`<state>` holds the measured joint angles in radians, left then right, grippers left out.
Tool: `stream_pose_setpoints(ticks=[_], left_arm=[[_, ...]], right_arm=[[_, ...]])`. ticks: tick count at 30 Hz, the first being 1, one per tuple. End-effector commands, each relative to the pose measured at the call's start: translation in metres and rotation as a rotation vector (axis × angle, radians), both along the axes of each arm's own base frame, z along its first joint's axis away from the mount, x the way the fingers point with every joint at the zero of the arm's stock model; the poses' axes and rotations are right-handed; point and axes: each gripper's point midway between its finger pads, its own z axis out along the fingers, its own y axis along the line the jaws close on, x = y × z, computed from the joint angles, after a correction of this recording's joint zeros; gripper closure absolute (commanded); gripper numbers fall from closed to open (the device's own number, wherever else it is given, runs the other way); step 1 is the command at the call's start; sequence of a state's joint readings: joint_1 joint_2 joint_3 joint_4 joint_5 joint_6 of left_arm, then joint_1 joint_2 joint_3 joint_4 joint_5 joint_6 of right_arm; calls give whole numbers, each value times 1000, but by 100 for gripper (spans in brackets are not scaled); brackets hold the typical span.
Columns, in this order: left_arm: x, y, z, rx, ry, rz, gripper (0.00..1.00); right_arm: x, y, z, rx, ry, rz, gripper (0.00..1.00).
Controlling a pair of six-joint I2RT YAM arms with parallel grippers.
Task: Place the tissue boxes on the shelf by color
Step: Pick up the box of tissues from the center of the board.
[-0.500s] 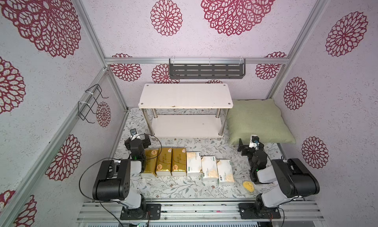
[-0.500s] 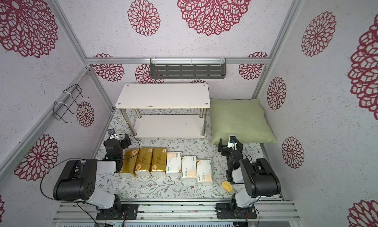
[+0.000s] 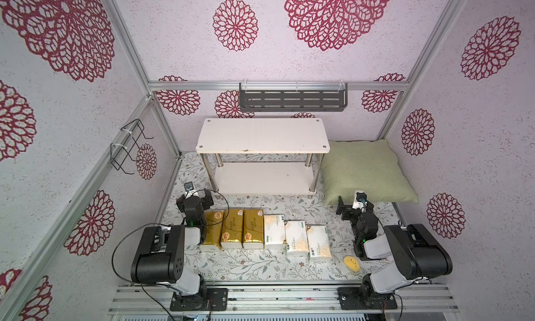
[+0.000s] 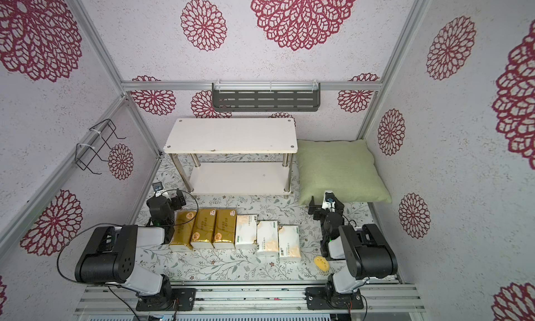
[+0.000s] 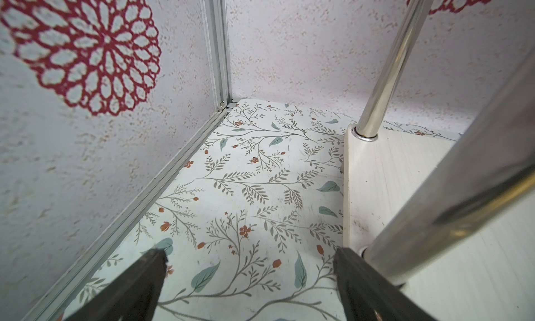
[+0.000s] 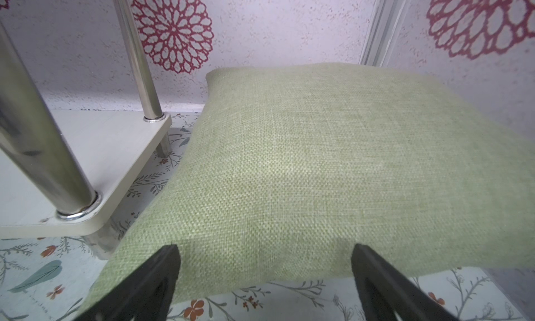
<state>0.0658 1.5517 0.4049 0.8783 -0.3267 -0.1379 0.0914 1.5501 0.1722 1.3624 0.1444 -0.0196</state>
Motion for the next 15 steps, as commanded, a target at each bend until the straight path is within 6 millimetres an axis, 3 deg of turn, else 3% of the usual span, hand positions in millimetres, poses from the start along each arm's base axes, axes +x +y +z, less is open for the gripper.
stream_pose_setpoints(ticks=[1, 15], left_arm=[[2, 6, 7, 8, -22, 9, 3], [4, 7, 5, -14, -15, -12, 3]], right_arm=[[6, 0, 16, -8, -52, 6, 1], [10, -1, 14, 16, -34, 25, 1]])
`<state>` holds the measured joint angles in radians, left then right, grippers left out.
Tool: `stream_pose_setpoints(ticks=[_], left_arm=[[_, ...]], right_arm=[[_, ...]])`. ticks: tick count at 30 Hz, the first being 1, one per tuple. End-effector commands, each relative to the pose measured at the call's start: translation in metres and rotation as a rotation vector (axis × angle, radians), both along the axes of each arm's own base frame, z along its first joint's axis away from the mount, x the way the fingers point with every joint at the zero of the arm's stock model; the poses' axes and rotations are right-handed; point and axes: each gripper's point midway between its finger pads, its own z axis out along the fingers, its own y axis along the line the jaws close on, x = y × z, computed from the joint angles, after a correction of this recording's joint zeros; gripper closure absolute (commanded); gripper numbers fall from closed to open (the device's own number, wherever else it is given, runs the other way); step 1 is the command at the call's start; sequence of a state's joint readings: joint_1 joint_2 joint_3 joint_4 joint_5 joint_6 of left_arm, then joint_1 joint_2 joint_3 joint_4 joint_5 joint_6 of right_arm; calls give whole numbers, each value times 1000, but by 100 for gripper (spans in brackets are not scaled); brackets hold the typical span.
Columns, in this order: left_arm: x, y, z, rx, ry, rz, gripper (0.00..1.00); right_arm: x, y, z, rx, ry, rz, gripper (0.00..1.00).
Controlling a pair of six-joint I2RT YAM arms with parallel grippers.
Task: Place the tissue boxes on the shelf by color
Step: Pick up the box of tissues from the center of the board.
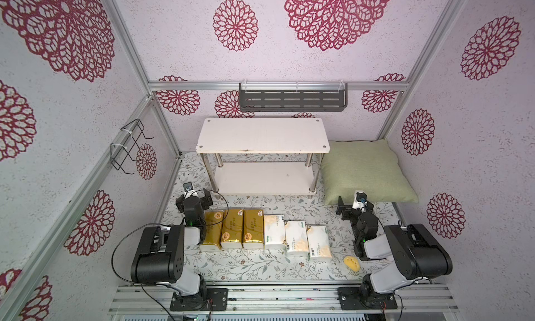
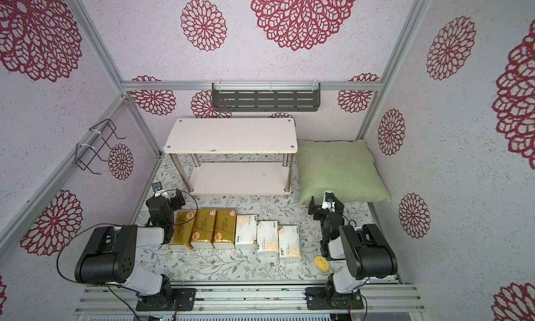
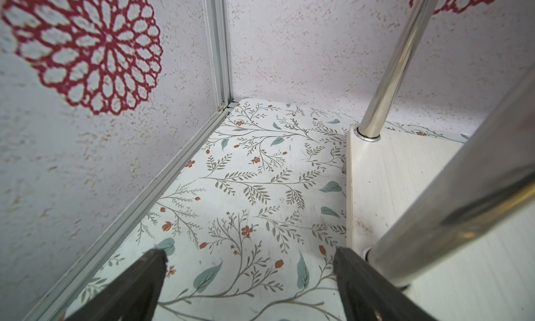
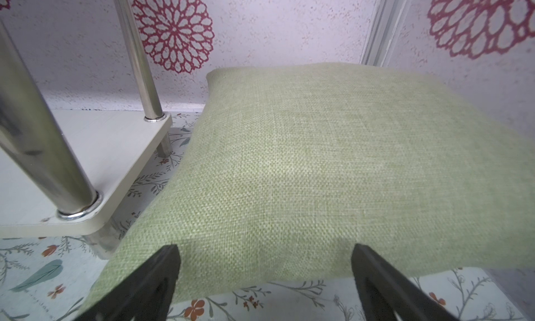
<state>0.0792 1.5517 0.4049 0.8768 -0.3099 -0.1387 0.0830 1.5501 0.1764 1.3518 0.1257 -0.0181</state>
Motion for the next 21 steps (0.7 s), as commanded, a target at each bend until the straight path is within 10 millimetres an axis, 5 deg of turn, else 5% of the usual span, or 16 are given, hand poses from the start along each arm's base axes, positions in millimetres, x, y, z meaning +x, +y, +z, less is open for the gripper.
stream_pose_setpoints(ticks=[1, 8, 21], left_arm=[[4, 5, 6, -10, -18, -9, 3], [7, 1, 10, -20, 3, -36, 3], [-13, -14, 88, 23, -27, 20, 3]], right_arm=[[9, -2, 15, 13, -42, 16, 1], [5, -7, 23, 20, -65, -19, 1], [-15, 10, 55, -42, -117, -10, 1]])
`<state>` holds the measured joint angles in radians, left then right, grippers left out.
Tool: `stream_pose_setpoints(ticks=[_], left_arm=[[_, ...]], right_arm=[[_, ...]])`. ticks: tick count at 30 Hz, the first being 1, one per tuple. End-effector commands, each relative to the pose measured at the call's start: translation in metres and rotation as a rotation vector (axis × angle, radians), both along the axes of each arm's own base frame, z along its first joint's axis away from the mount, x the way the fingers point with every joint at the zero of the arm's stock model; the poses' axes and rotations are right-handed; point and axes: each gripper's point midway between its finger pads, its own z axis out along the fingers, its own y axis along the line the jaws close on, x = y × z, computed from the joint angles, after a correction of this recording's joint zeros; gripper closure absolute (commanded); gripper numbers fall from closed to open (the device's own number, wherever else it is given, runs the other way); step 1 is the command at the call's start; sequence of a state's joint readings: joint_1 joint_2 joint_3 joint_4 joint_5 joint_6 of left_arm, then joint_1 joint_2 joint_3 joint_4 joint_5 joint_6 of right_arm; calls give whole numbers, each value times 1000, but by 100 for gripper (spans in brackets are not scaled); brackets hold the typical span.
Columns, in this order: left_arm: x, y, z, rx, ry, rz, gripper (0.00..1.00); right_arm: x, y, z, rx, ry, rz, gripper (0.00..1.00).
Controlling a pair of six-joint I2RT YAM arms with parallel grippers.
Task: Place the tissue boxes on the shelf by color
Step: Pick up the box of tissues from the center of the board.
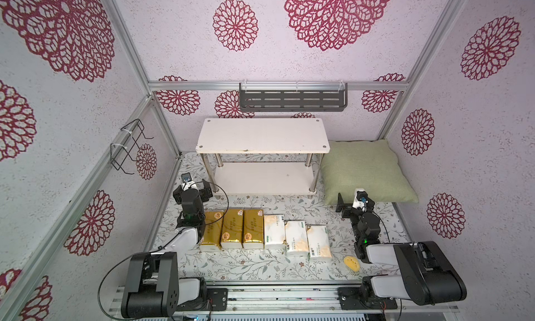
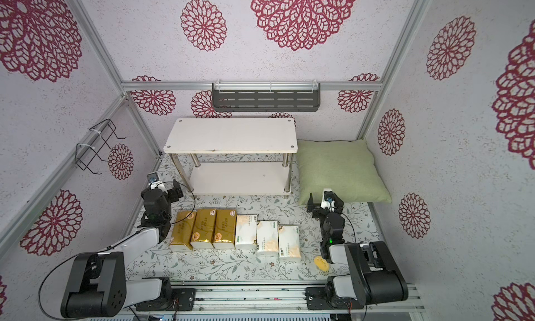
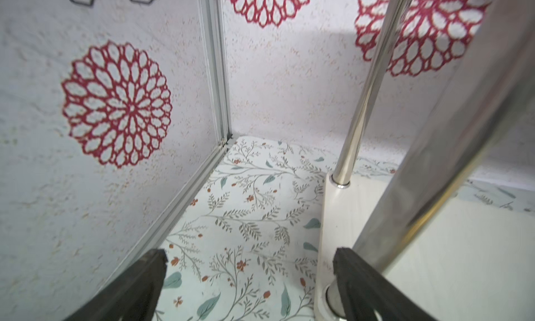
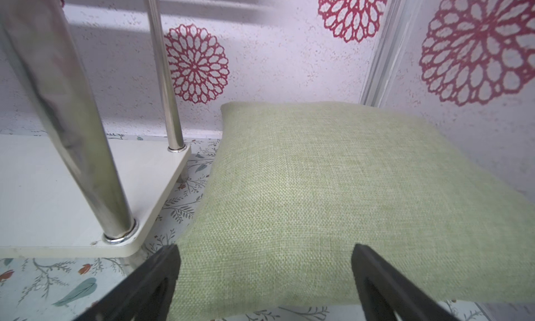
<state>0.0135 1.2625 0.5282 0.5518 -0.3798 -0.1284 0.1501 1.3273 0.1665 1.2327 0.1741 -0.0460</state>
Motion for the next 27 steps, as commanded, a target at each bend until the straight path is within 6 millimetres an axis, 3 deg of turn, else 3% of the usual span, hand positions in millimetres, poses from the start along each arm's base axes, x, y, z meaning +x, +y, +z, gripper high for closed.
stream_pose_setpoints(ticks=[1, 6, 14, 22, 27], left_arm=[[-13, 0, 7, -12, 47, 22, 3], [-29, -11, 40, -44, 113, 25, 3], [-65, -30, 70, -130, 110, 60, 3], [-92, -47, 65, -56, 227, 108, 3], [-92, -61, 61, -93, 268, 40, 3]], right_arm=[[-5, -4, 13, -18, -21, -30, 1], [-3, 7, 28, 14, 14, -2, 1], [-6, 44, 41, 113, 203, 91, 1], [-32, 75, 30, 198, 417, 142, 1], [-56, 95, 15, 206, 566, 164, 1]])
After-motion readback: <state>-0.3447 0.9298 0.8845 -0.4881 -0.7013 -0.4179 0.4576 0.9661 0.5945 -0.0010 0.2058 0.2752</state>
